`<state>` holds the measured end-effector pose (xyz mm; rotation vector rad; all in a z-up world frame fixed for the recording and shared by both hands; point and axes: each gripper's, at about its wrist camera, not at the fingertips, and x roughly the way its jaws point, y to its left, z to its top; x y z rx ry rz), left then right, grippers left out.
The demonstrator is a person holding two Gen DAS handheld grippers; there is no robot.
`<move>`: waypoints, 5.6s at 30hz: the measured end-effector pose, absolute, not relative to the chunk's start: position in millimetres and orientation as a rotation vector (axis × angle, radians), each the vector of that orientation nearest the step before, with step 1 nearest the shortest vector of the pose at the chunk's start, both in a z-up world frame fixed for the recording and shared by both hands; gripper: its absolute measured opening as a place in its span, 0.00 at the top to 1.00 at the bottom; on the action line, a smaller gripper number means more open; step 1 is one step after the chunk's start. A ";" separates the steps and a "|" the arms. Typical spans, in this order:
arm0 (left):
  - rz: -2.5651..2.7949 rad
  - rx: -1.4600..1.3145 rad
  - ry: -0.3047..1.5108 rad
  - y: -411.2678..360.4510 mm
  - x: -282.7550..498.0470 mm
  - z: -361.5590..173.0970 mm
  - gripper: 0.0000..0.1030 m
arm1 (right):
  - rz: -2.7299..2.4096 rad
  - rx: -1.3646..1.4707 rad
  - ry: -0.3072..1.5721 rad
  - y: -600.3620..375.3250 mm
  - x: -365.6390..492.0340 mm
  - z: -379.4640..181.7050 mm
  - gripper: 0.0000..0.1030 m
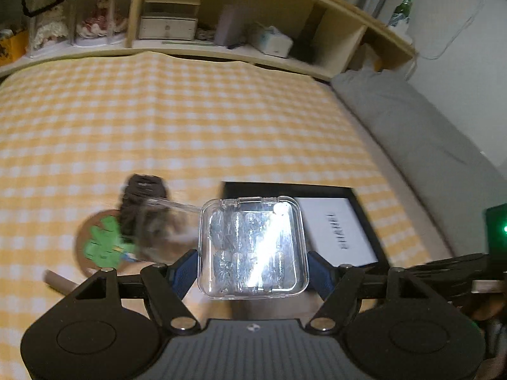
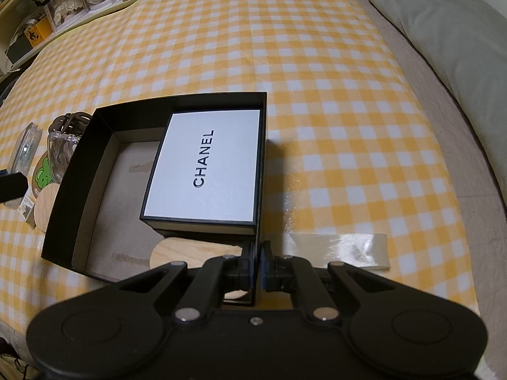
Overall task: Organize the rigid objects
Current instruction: 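Place the capsule case into the black tray box and release, then move the left gripper to the clear case of pink items and grasp it, then carry the pink-item case into the black tray box and release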
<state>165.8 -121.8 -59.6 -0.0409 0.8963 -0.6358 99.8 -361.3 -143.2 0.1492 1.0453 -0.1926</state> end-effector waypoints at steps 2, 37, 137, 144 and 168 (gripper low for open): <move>-0.656 -0.064 0.912 -129.6 159.0 -60.7 0.29 | -0.193 0.149 1.045 -362.3 99.2 -142.6 0.95; -0.554 -0.064 1.071 -162.9 139.5 -91.5 0.20 | -0.187 0.150 1.047 -360.7 100.6 -144.2 0.95; -0.240 0.040 0.772 -86.5 226.0 -123.6 0.30 | -0.290 0.244 1.042 -377.1 97.7 -144.6 0.95; -0.292 -0.080 0.777 -77.1 217.7 -84.9 0.30 | -0.290 0.240 1.042 -376.5 98.1 -145.0 0.95; -0.657 -0.089 0.928 -170.4 180.7 -68.1 0.30 | -0.288 0.218 1.047 -374.2 98.9 -144.5 0.95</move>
